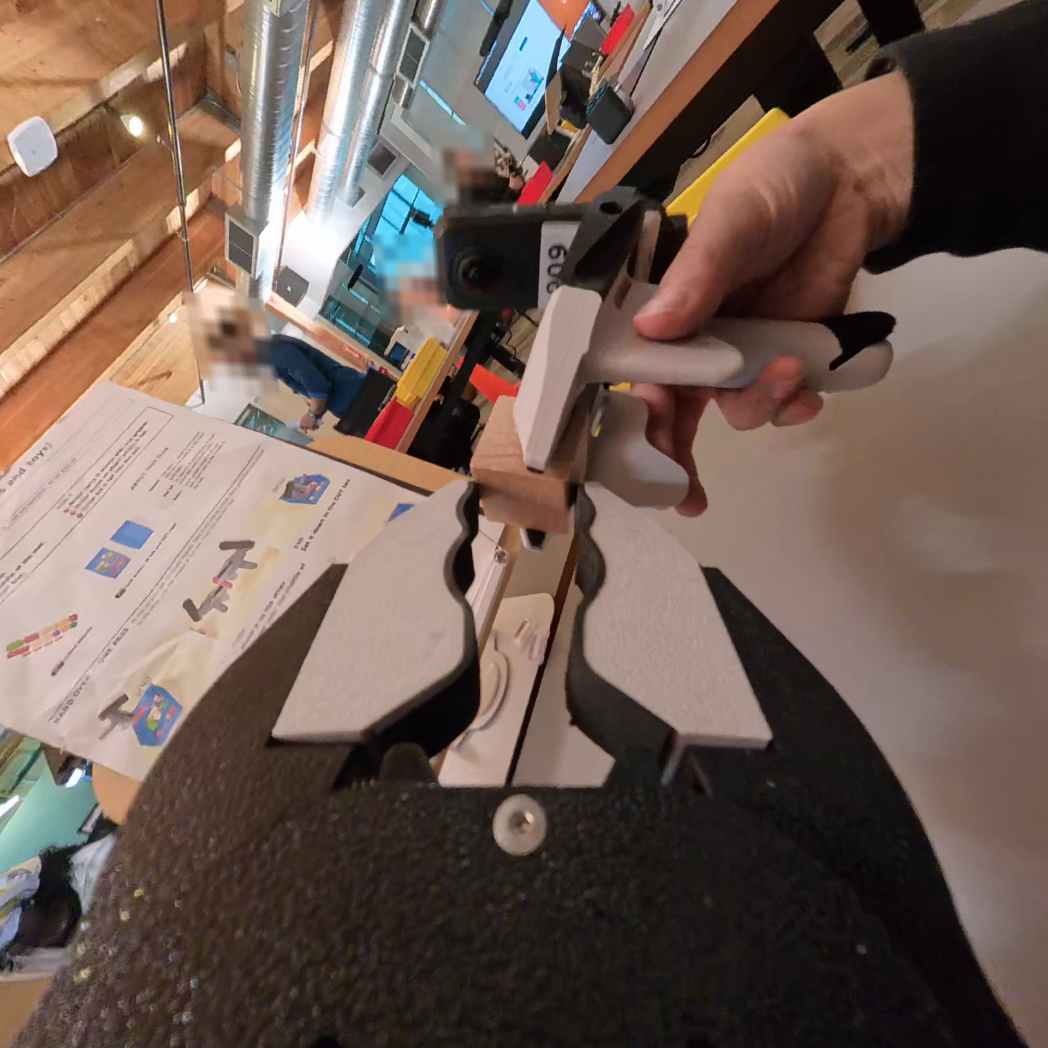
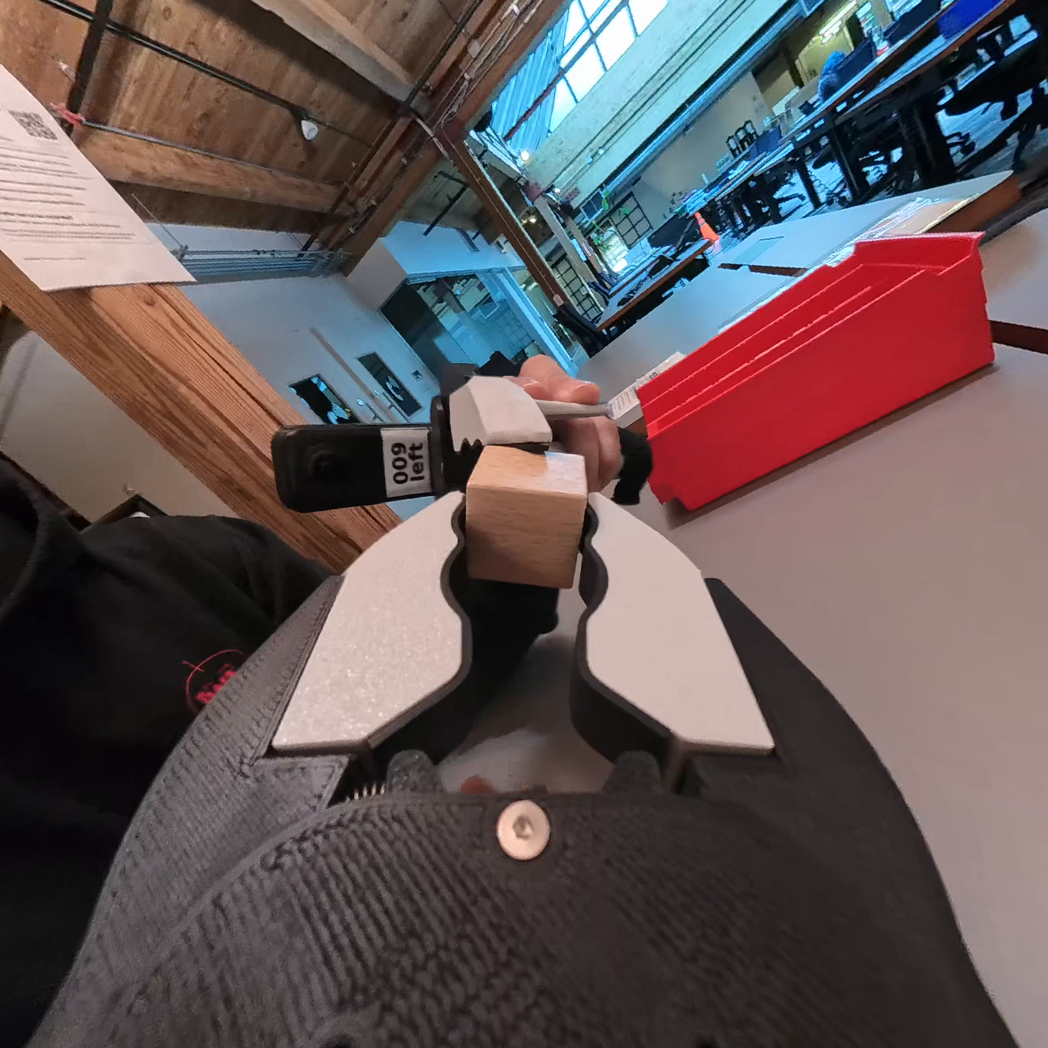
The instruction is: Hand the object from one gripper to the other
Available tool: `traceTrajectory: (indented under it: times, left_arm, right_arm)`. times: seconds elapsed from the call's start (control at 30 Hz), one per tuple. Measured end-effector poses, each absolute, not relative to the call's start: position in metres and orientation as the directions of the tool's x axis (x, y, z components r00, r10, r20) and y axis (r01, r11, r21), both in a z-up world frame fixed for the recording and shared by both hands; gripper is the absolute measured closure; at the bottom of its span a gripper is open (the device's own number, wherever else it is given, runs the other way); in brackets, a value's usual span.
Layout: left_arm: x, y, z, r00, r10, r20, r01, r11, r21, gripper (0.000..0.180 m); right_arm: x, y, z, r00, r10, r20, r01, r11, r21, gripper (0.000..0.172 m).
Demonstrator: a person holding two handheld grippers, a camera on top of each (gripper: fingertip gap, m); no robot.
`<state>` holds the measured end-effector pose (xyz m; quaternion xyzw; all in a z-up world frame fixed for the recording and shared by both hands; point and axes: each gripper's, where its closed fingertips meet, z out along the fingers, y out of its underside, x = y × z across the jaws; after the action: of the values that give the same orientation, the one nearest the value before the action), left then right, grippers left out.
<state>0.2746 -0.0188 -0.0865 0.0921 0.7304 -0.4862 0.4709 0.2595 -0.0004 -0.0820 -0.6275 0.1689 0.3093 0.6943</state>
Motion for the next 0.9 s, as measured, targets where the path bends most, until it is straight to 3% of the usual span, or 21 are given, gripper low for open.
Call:
traceTrajectory:
  times: [0.03,0.13,0.2,0.33,0.4,0.5,0.57,0.73,0.9]
  left_arm:
    - [0.277,-0.018,-0.088,-0.544,-0.333,-0.770,0.577,0.518,-0.632,0.149]
    - [0.279,-0.017,-0.080,-0.552,-0.424,-0.718,0.555,0.456,-0.696,0.146]
    - [0.280,-0.015,-0.071,-0.581,-0.484,-0.655,0.534,0.380,-0.755,0.133]
    - [0.289,-0.006,-0.069,-0.617,-0.548,-0.565,0.459,0.333,-0.824,0.131]
    - [0.295,-0.003,-0.075,-0.607,-0.556,-0.568,0.440,0.359,-0.823,0.131]
    - [0.304,0.000,-0.087,-0.600,-0.551,-0.580,0.398,0.423,-0.814,0.131]
    - [0.307,0.002,-0.093,-0.602,-0.546,-0.582,0.379,0.447,-0.810,0.132]
    - [0.314,0.002,-0.107,-0.632,-0.545,-0.552,0.336,0.449,-0.828,0.134]
    - [0.321,0.005,-0.121,-0.638,-0.541,-0.548,0.299,0.482,-0.824,0.134]
  right_arm:
    - [0.263,0.000,-0.084,0.770,0.183,-0.611,-0.624,0.021,-0.781,0.136]
    - [0.270,-0.003,-0.083,0.827,0.106,-0.552,-0.558,0.037,-0.829,0.136]
    - [0.283,-0.018,-0.077,0.847,0.029,-0.531,-0.532,0.078,-0.843,0.136]
    - [0.335,-0.091,-0.067,0.834,-0.358,-0.420,-0.382,0.175,-0.907,0.136]
    - [0.366,-0.155,-0.070,0.698,-0.634,-0.334,-0.289,0.177,-0.941,0.136]
    - [0.397,-0.266,-0.100,0.338,-0.933,-0.121,-0.283,0.021,-0.959,0.136]
    - [0.412,-0.318,-0.120,0.187,-0.982,0.021,-0.334,-0.083,-0.939,0.136]
    - [0.447,-0.371,-0.189,0.147,-0.972,0.183,-0.550,-0.234,-0.802,0.136]
    - [0.451,-0.390,-0.208,0.083,-0.958,0.275,-0.601,-0.268,-0.753,0.136]
